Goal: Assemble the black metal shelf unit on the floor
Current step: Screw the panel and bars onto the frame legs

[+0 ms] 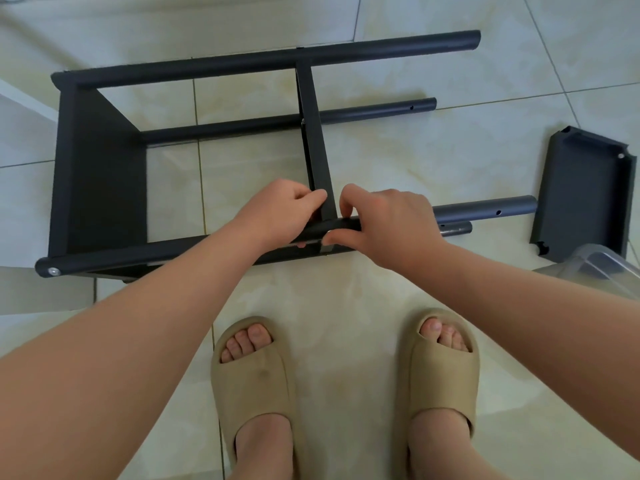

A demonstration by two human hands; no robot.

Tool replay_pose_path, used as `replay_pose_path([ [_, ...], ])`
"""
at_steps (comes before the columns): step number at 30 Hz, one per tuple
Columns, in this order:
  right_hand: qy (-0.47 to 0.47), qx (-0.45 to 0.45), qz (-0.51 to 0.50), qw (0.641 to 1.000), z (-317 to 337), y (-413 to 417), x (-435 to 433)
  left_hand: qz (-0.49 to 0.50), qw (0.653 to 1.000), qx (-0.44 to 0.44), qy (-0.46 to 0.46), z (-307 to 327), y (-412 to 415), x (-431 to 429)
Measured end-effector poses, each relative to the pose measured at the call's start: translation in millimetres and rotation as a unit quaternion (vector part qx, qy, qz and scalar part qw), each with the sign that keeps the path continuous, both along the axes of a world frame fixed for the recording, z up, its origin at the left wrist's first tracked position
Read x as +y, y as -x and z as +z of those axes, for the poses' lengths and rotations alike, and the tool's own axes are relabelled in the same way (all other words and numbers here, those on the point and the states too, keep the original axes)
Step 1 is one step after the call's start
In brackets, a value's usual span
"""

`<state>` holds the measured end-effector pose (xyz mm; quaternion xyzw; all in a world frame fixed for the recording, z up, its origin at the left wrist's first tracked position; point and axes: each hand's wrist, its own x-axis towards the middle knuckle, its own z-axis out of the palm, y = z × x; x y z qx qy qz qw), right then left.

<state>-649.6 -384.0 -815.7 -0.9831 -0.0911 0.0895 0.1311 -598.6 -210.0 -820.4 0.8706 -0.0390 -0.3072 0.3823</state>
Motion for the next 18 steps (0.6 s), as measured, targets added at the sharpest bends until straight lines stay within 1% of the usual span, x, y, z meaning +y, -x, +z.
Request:
replay_pose_path([
  [2,-0.008,0.000,0.009,1.000,2.2,1.7,-2.0,0.023,0.996,-0.074,-0.053,-1.7,2.0,-2.2],
  [3,-0.025,-0.002,0.016,1.000,4.0,4.9,-4.0,0.043,0.991,-0.114,-0.064,-1.9,5.0,-3.1],
  [6,-0.082,-0.016,0.036,0.996,12.6,24.2,-20.5,0.087,0.964,-0.244,-0.055,2.5,12.8,-8.8],
  [7,-0.086,-0.028,0.033,0.995,14.3,33.4,-31.0,0.083,0.956,-0.279,-0.046,4.7,14.8,-13.7],
  [9,-0.075,-0.059,0.012,0.995,15.1,54.2,-58.1,0.049,0.946,-0.319,-0.016,11.9,21.1,-28.8],
  [12,-0.033,-0.085,-0.017,0.996,14.8,91.4,-105.4,-0.036,0.940,-0.338,0.037,27.7,39.0,-62.4],
  [14,-0.001,-0.091,-0.043,0.995,14.1,117.7,-136.9,-0.107,0.935,-0.329,0.075,36.7,55.8,-88.4],
  [16,0.012,-0.089,-0.088,0.992,13.1,141.5,-167.2,-0.168,0.940,-0.280,0.095,39.8,71.9,-116.5],
  [18,0.013,-0.073,-0.142,0.987,10.3,163.8,-193.7,-0.215,0.951,-0.202,0.090,37.0,86.7,-145.2],
])
